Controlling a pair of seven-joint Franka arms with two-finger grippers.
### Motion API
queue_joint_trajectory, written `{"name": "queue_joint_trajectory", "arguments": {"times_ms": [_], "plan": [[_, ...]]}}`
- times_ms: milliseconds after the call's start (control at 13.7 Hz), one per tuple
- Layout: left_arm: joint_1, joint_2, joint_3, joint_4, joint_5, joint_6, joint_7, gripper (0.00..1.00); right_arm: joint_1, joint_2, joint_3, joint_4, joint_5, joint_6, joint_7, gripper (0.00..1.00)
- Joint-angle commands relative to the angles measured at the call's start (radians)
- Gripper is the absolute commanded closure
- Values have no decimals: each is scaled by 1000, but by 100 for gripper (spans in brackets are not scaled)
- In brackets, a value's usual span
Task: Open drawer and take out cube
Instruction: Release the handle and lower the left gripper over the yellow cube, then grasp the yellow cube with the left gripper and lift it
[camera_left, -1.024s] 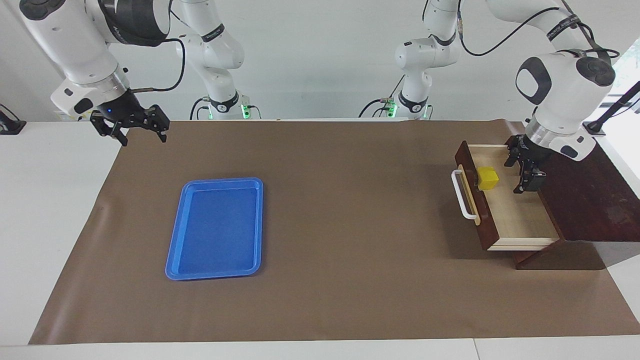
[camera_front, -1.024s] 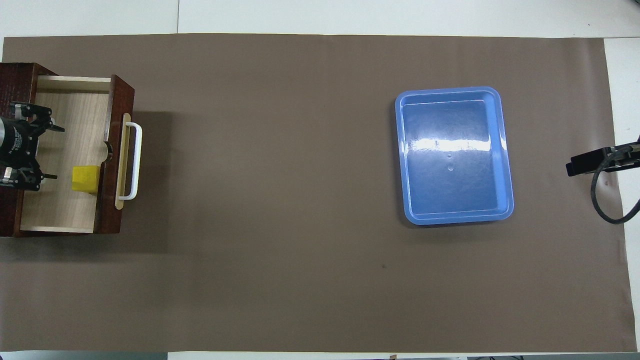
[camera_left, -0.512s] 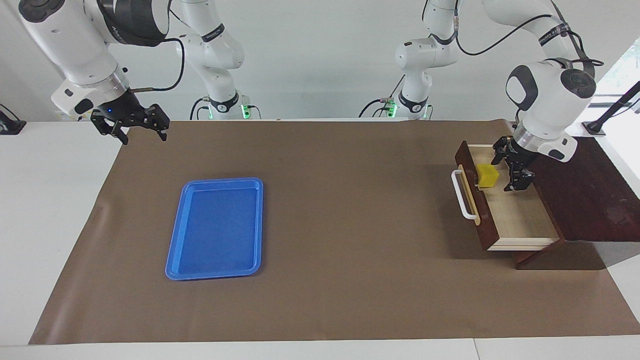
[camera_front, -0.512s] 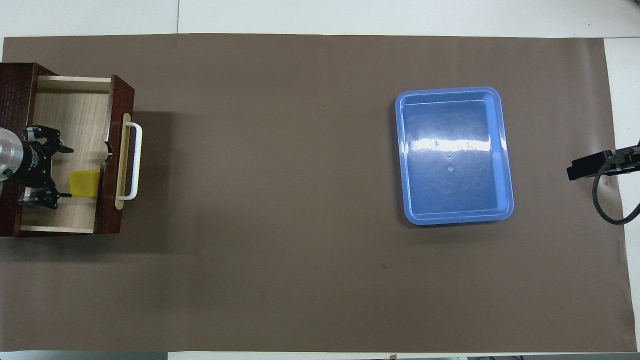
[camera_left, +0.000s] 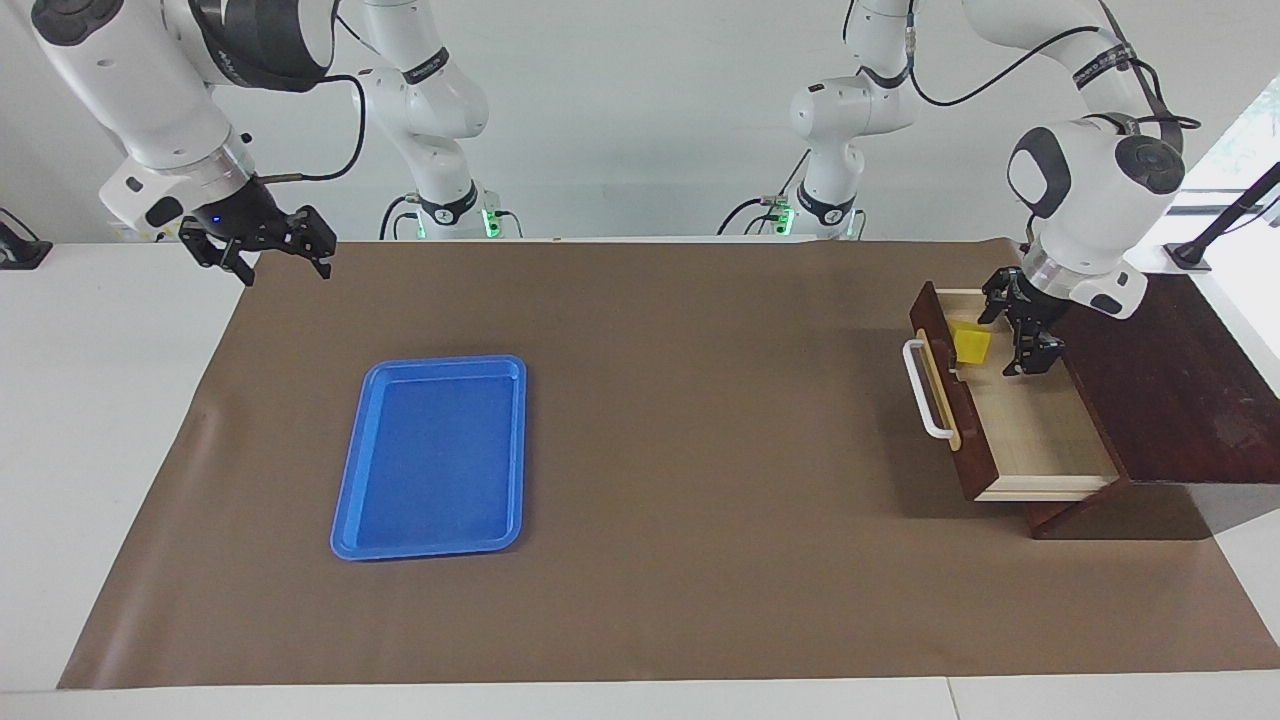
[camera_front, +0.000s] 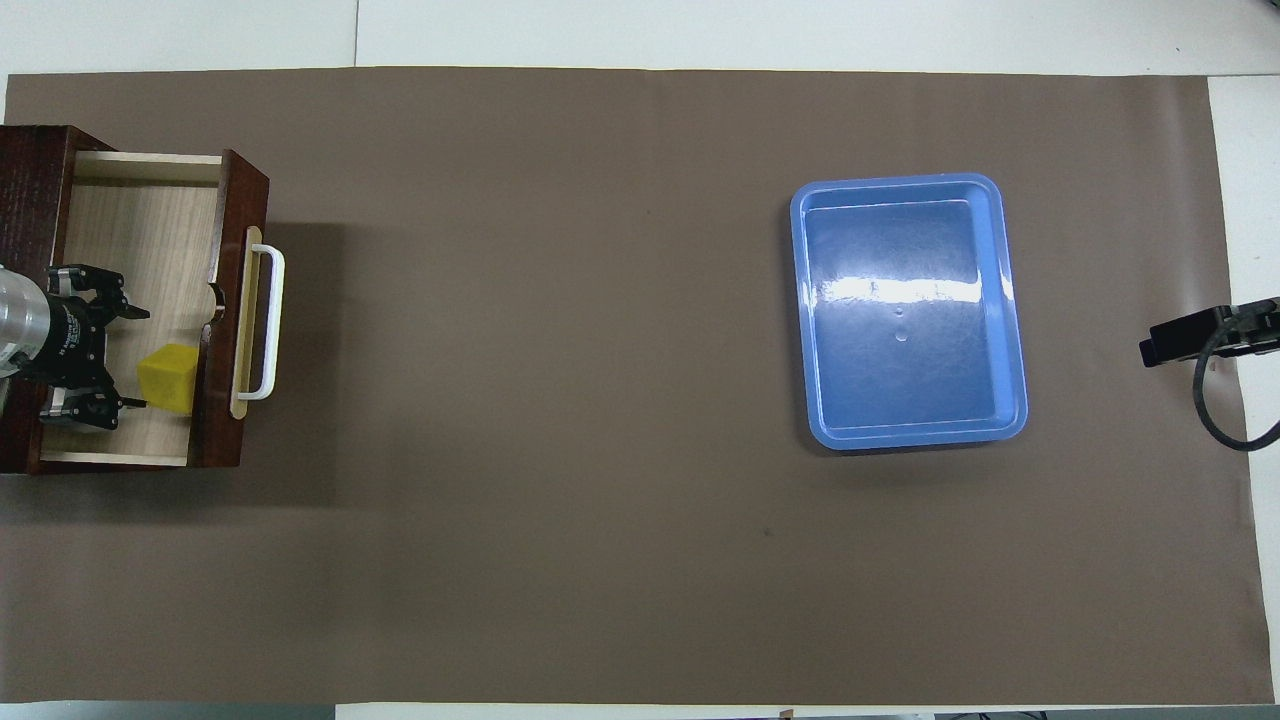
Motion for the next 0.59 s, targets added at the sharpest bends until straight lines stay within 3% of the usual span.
{"name": "queue_joint_trajectory", "arguments": {"times_ms": [0,512], "plan": [[2,-17,-4,16,-17,13,-5,0,-16,-20,11,-20,0,-8,48,0],[2,-42,-4,10,-17,-14,6,0,-7,-22,12,-22,31,-11,116,0]]}}
